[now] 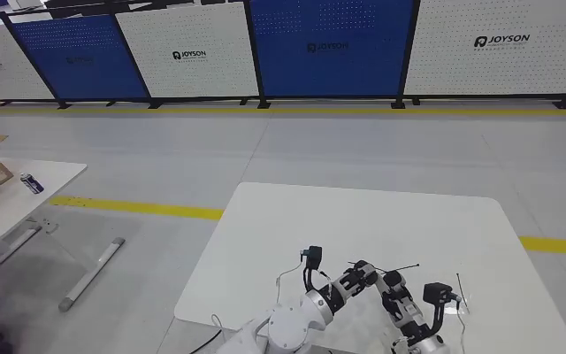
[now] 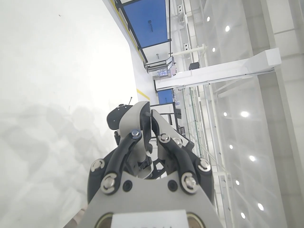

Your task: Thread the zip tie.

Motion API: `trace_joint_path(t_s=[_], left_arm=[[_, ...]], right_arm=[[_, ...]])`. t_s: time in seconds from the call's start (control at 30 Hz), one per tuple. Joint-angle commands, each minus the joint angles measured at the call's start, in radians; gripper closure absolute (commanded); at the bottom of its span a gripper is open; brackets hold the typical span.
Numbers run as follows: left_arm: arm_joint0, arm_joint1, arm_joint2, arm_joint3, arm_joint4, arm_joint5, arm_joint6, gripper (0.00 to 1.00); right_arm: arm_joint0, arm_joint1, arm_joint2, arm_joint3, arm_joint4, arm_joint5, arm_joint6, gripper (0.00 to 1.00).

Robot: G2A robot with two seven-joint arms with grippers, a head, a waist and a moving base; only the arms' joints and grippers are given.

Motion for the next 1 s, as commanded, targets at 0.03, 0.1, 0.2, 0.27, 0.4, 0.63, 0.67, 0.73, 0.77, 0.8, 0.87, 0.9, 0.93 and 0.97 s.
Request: trace_joint_path(t_s=[0.03,0.1,0.2,0.27,0.4,0.63,0.67,0.73,0.77,0.8,0.87,0.9,0.93,0.97], left_arm=[[0.0,0.0,0.002,0.0,0.004,0.0,-0.003,1.0],[0.0,0.0,0.003,0.002,0.006,-0.001,-0.003,1.0],[-0.001,-0.001,0.006,0.004,0.009,-0.002,-0.003,1.0],[-0.001,-0.002,0.008,0.006,0.015,-0.003,0.0,1.0],[-0.001,-0.002,0.009,0.006,0.021,-0.002,0.004,1.0],[-0.002,-0.003,0.015,0.004,0.032,0.003,0.009,1.0],[-0.002,-0.004,0.015,0.004,0.033,0.004,0.01,1.0],[-0.003,-0.004,0.016,0.004,0.035,0.006,0.011,1.0],[-0.003,-0.005,0.017,0.003,0.037,0.007,0.012,1.0],[-0.003,-0.005,0.019,0.002,0.039,0.008,0.014,1.0],[-0.002,-0.005,0.02,-0.001,0.045,0.01,0.017,1.0],[-0.002,-0.005,0.021,-0.002,0.048,0.01,0.019,1.0],[-0.001,-0.005,0.021,-0.004,0.052,0.011,0.022,1.0],[-0.001,-0.005,0.021,-0.004,0.053,0.012,0.024,1.0]], right_arm=[[0.0,-0.002,0.003,-0.002,-0.001,0.001,0.002,0.66],[-0.001,-0.003,0.004,-0.003,-0.003,0.0,0.002,0.66],[-0.003,-0.004,0.007,-0.004,-0.004,-0.001,0.002,0.67],[-0.004,-0.005,0.008,-0.004,-0.006,-0.001,0.002,0.71],[-0.005,-0.008,0.011,-0.005,-0.007,-0.002,0.0,0.77],[-0.006,-0.011,0.017,-0.002,-0.008,-0.007,0.004,0.75],[-0.006,-0.012,0.018,-0.001,-0.009,-0.008,0.006,0.73],[-0.006,-0.013,0.02,-0.001,-0.012,-0.008,0.011,0.74],[-0.007,-0.013,0.02,-0.001,-0.012,-0.009,0.012,0.75],[-0.007,-0.013,0.021,-0.002,-0.013,-0.009,0.013,0.76],[-0.008,-0.014,0.023,-0.002,-0.014,-0.011,0.014,0.8],[-0.008,-0.015,0.023,-0.002,-0.014,-0.012,0.014,0.84],[-0.009,-0.015,0.024,-0.002,-0.015,-0.014,0.013,0.87],[-0.009,-0.015,0.025,-0.003,-0.015,-0.015,0.013,0.87]])
